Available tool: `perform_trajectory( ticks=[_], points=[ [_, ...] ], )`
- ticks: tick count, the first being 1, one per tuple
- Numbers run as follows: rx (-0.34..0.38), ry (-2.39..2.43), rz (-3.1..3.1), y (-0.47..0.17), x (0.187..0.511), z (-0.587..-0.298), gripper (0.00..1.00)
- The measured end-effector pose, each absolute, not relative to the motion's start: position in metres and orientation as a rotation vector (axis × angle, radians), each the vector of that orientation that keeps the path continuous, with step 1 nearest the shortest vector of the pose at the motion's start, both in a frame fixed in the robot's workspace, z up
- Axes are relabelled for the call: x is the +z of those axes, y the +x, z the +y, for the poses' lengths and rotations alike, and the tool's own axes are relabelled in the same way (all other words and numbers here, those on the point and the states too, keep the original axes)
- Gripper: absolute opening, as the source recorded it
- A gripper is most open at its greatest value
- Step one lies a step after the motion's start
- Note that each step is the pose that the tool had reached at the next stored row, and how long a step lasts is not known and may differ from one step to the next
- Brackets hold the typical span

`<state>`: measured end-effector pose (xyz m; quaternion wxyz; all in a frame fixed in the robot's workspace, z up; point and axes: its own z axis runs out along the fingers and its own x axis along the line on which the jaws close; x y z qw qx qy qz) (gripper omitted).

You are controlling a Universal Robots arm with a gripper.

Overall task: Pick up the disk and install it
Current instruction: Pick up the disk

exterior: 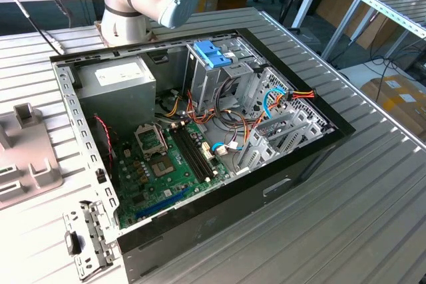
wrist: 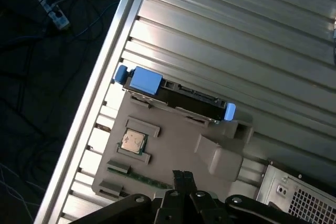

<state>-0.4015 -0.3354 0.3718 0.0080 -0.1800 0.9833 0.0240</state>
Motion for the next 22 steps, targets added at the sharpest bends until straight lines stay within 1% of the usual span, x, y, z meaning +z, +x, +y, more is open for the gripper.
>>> perform_trajectory(
  ticks=[22],
  points=[
    [0.078, -0.921, 2.992, -0.4015, 0.3718, -0.3354, 0.11]
  ],
)
